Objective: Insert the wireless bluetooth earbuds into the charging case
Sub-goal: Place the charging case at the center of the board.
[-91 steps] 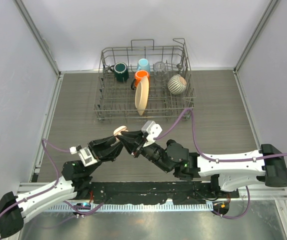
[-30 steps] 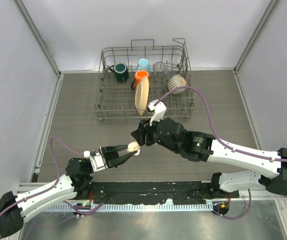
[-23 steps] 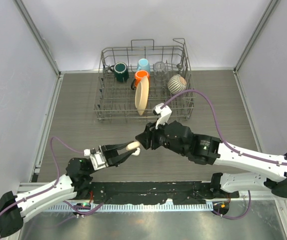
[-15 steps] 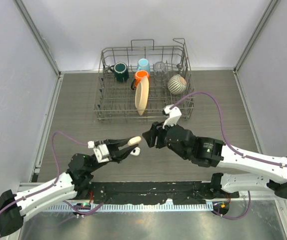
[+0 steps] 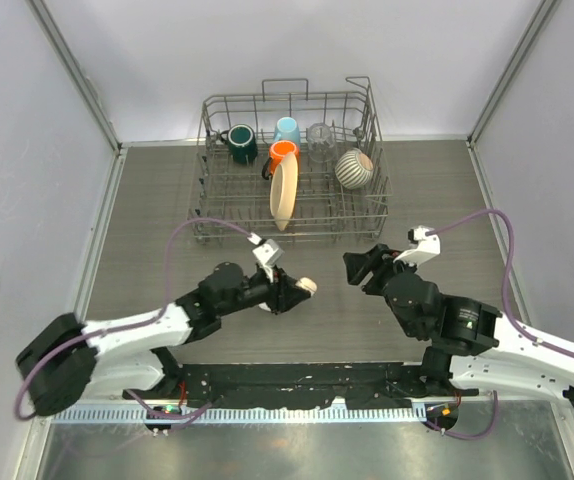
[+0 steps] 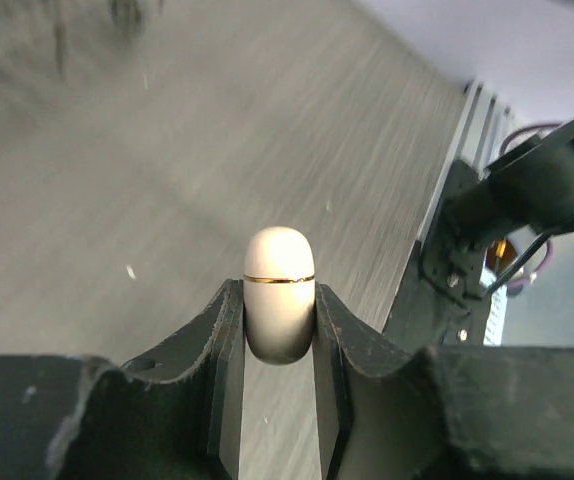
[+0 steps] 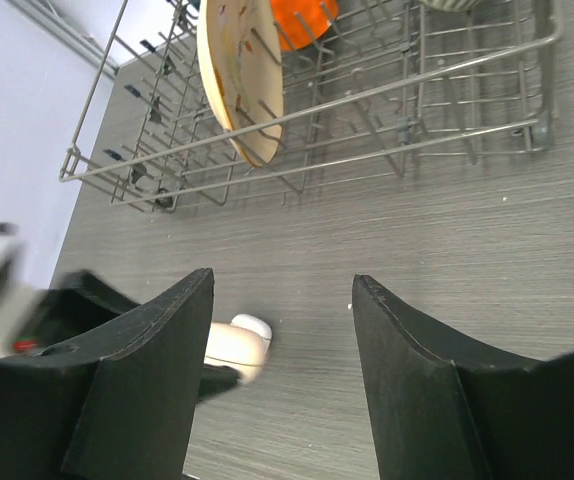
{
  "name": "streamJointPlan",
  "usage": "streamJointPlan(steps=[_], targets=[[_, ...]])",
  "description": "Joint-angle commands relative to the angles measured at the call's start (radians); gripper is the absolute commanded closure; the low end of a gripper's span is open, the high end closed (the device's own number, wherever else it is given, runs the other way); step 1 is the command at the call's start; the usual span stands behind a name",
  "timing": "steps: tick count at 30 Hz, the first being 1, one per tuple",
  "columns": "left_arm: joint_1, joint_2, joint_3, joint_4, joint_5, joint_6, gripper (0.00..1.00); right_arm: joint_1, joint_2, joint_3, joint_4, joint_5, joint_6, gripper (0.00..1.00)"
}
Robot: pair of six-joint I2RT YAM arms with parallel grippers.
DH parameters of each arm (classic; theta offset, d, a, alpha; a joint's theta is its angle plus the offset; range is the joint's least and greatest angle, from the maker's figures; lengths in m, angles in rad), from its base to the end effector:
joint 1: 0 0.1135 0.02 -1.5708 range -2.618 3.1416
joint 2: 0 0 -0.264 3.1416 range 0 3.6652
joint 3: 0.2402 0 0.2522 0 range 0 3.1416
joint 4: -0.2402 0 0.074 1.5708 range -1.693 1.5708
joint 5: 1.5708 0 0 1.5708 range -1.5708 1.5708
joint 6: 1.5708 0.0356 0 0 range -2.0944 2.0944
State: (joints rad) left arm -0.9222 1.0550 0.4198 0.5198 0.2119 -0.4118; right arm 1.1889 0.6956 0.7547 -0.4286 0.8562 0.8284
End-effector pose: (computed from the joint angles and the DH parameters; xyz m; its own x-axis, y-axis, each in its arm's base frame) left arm 0.1334 -0.1883 0.2336 -0.4261 -0.0856 -0.9006 0.8018 0.4253 -0.4198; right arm 0.0805 0.1283 0.3219 -0.3456 0.4350 -0.8314 -0.1345 0.8539 0.5027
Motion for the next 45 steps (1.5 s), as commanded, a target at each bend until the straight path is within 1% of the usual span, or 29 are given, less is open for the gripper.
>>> streamJointPlan(steps=[1, 5, 7, 9, 11, 12, 13, 15, 17, 19, 22, 24, 25, 28, 30, 32, 34, 35, 38, 39, 42, 43, 44, 45], targets=[[0.002, 0.215, 0.000, 0.123, 0.066, -0.234, 1.00, -0.003, -0.051, -0.021, -0.021, 0.099, 0.060, 0.36], [-0.001, 0.402, 0.098, 0.137, 0.061, -0.304, 1.00, -0.005, -0.068, -0.022, -0.042, 0.106, 0.055, 0.36], [-0.006, 0.486, 0.123, 0.160, 0.061, -0.334, 1.00, -0.005, -0.071, -0.020, -0.047, 0.106, 0.051, 0.36], [-0.009, 0.520, 0.140, 0.170, 0.026, -0.363, 1.00, -0.005, -0.079, -0.020, -0.047, 0.104, 0.049, 0.36], [-0.012, 0.542, 0.125, 0.215, 0.001, -0.389, 1.00, -0.005, -0.084, -0.023, -0.048, 0.101, 0.051, 0.36], [-0.012, 0.545, 0.120, 0.213, -0.040, -0.398, 1.00, -0.005, -0.085, -0.025, -0.047, 0.098, 0.051, 0.36], [-0.012, 0.546, 0.120, 0.191, -0.055, -0.398, 0.99, -0.005, -0.084, -0.028, -0.047, 0.096, 0.052, 0.36], [-0.010, 0.557, 0.131, 0.142, -0.080, -0.397, 0.95, -0.005, -0.079, -0.031, -0.047, 0.092, 0.055, 0.36], [-0.010, 0.574, 0.157, 0.062, -0.112, -0.394, 0.94, -0.005, -0.074, -0.032, -0.048, 0.092, 0.058, 0.36], [-0.012, 0.580, 0.178, -0.033, -0.141, -0.389, 0.90, -0.005, -0.064, -0.035, -0.047, 0.095, 0.058, 0.36], [-0.010, 0.580, 0.204, -0.099, -0.164, -0.383, 0.85, -0.005, -0.051, -0.032, -0.048, 0.096, 0.058, 0.36], [-0.012, 0.580, 0.214, -0.119, -0.170, -0.377, 0.79, -0.005, -0.045, -0.031, -0.047, 0.098, 0.055, 0.36], [-0.012, 0.580, 0.232, -0.166, -0.178, -0.375, 0.79, -0.005, -0.042, -0.029, -0.047, 0.104, 0.055, 0.36], [-0.012, 0.548, 0.252, -0.246, -0.190, -0.369, 0.77, -0.006, -0.031, -0.029, -0.039, 0.101, 0.032, 0.35], [-0.012, 0.524, 0.251, -0.259, -0.190, -0.364, 0.66, -0.008, -0.002, -0.025, -0.045, 0.104, -0.004, 0.35], [-0.012, 0.482, 0.247, -0.285, -0.200, -0.352, 0.57, -0.014, 0.039, -0.009, -0.085, 0.115, 0.000, 0.35], [-0.010, 0.449, 0.247, -0.320, -0.203, -0.343, 0.51, -0.020, 0.059, 0.000, -0.098, 0.107, -0.003, 0.33], [-0.010, 0.436, 0.247, -0.337, -0.230, -0.341, 0.44, -0.021, 0.067, 0.001, -0.098, 0.098, -0.005, 0.33], [-0.012, 0.384, 0.249, -0.389, -0.241, -0.332, 0.39, -0.025, 0.073, 0.000, -0.091, 0.087, -0.006, 0.33], [-0.013, 0.366, 0.254, -0.438, -0.246, -0.331, 0.39, -0.026, 0.071, -0.003, -0.093, 0.086, -0.008, 0.32], [-0.018, 0.260, 0.257, -0.493, -0.290, -0.321, 0.35, -0.035, 0.053, -0.015, -0.091, 0.092, -0.014, 0.32], [-0.018, 0.234, 0.264, -0.513, -0.333, -0.320, 0.35, -0.043, 0.045, -0.021, -0.091, 0.096, -0.011, 0.32], [-0.020, 0.185, 0.278, -0.549, -0.359, -0.324, 0.35, -0.051, 0.041, -0.031, -0.093, 0.109, -0.002, 0.32], [-0.021, 0.165, 0.325, -0.652, -0.393, -0.328, 0.35, -0.063, 0.033, -0.052, -0.099, 0.122, 0.011, 0.32]])
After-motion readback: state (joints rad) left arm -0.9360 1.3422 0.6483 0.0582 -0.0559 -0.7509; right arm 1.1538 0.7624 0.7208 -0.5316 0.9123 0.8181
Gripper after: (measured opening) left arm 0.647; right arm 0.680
